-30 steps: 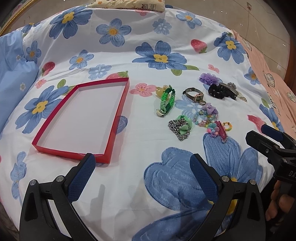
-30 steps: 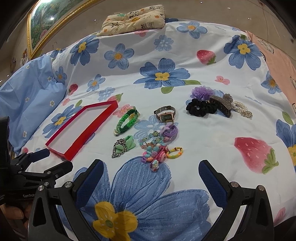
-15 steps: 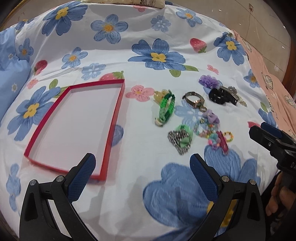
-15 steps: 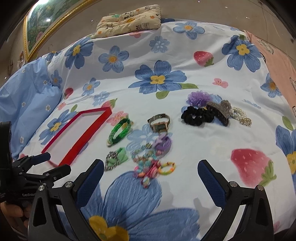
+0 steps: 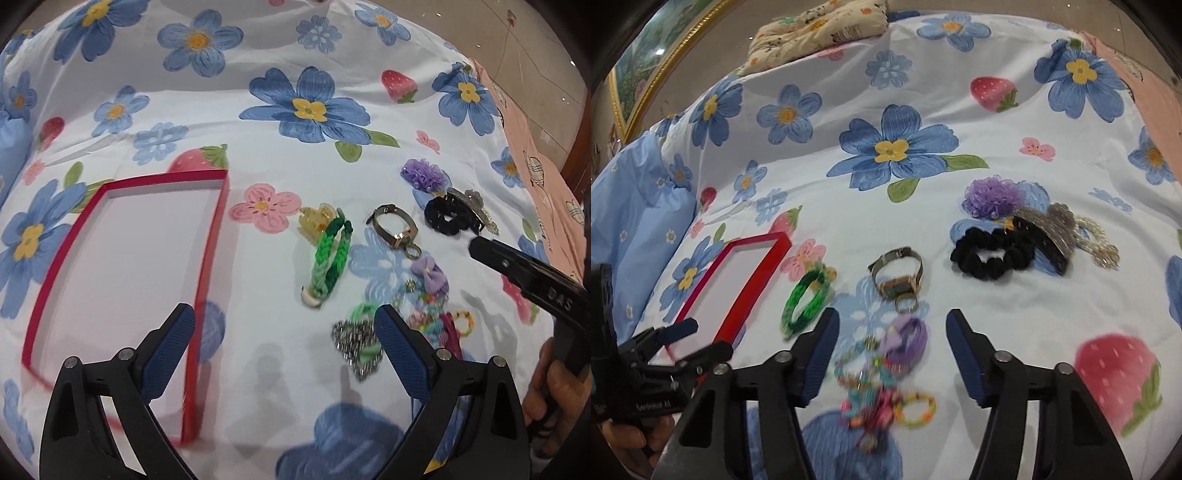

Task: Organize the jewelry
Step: 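Grasp the green braided bracelet with the left tool while the right tool grasps the silver watch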

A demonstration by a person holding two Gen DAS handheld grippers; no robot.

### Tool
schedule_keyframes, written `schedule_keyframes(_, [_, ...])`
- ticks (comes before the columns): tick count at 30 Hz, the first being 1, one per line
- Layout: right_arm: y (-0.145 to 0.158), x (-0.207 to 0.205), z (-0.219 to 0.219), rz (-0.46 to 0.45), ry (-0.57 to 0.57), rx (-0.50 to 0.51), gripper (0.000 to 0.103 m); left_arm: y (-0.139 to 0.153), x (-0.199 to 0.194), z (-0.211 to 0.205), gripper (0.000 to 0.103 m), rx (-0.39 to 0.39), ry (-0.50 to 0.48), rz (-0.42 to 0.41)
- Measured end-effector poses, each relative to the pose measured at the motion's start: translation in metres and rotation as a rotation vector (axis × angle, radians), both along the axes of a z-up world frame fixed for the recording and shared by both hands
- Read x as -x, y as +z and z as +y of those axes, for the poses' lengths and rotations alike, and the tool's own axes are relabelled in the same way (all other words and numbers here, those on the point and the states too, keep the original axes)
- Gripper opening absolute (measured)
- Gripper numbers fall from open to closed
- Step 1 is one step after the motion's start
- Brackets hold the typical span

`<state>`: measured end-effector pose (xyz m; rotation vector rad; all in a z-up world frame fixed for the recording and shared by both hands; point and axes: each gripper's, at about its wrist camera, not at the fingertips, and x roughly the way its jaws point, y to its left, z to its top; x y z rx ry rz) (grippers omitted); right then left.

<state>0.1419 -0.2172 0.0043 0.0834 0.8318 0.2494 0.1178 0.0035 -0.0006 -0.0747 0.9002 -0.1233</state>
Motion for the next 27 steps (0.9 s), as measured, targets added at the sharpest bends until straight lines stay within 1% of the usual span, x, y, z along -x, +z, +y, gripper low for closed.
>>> schedule_keyframes(1, [-0.002, -0.006, 0.0, 0.009, -0.003, 0.001, 0.054, -0.002, -0.005, -0.001, 0.095, 0.001, -0.005, 0.008])
schedule_keyframes(3, [-0.009, -0.024, -0.001, 0.036, -0.011, -0.016, 0.047, -0.007, -0.018, -0.003, 0.088, 0.014, -0.02, 0.03])
schedule_keyframes(4, [-0.012, -0.031, -0.002, 0.044, -0.014, -0.016, 0.046, -0.009, -0.023, -0.004, 0.087, 0.019, -0.025, 0.04])
schedule_keyframes(6, [-0.02, -0.046, -0.002, 0.074, -0.019, -0.021, 0.04, -0.013, -0.032, -0.006, 0.086, 0.023, -0.034, 0.057])
schedule_keyframes(8, [-0.027, -0.059, 0.0, 0.091, -0.02, -0.018, 0.039, -0.017, -0.042, -0.008, 0.084, 0.027, -0.045, 0.068])
schedule_keyframes(9, [-0.031, -0.063, 0.0, 0.097, -0.02, -0.008, 0.038, -0.018, -0.045, -0.009, 0.082, 0.03, -0.049, 0.072])
schedule_keyframes(11, [-0.036, -0.073, 0.002, 0.116, -0.018, -0.015, 0.034, -0.023, -0.055, -0.012, 0.08, 0.038, -0.063, 0.089])
schedule_keyframes(13, [-0.042, -0.081, 0.003, 0.129, -0.016, -0.011, 0.034, -0.028, -0.063, -0.014, 0.077, 0.038, -0.07, 0.102])
schedule_keyframes(16, [-0.049, -0.091, 0.005, 0.141, -0.015, 0.001, 0.033, -0.037, -0.074, -0.016, 0.069, 0.056, -0.08, 0.132])
schedule_keyframes(17, [-0.052, -0.094, 0.005, 0.146, -0.016, 0.009, 0.03, -0.041, -0.077, -0.016, 0.063, 0.065, -0.086, 0.143])
schedule_keyframes(18, [-0.055, -0.097, 0.005, 0.154, -0.016, 0.009, 0.025, -0.044, -0.079, -0.017, 0.056, 0.07, -0.092, 0.151])
schedule_keyframes(19, [-0.057, -0.1, 0.005, 0.159, -0.016, 0.007, 0.023, -0.046, -0.08, -0.017, 0.052, 0.077, -0.099, 0.159])
schedule_keyframes(20, [-0.058, -0.102, 0.005, 0.162, -0.016, 0.013, 0.018, -0.047, -0.081, -0.018, 0.045, 0.087, -0.106, 0.163])
schedule_keyframes(21, [-0.059, -0.103, 0.005, 0.162, -0.016, 0.019, 0.011, -0.048, -0.081, -0.018, 0.036, 0.101, -0.116, 0.167])
schedule_keyframes(22, [-0.06, -0.104, 0.005, 0.163, -0.017, 0.025, 0.008, -0.048, -0.081, -0.019, 0.031, 0.113, -0.13, 0.168])
schedule_keyframes(23, [-0.06, -0.105, 0.005, 0.164, -0.016, 0.023, 0.005, -0.047, -0.081, -0.019, 0.018, 0.127, -0.144, 0.168])
schedule_keyframes(24, [-0.061, -0.104, 0.004, 0.164, -0.014, 0.019, 0.004, -0.045, -0.08, -0.02, 0.011, 0.138, -0.152, 0.167])
schedule_keyframes(27, [-0.059, -0.102, 0.004, 0.154, -0.01, 0.013, 0.002, -0.04, -0.076, -0.019, 0.009, 0.137, -0.157, 0.152])
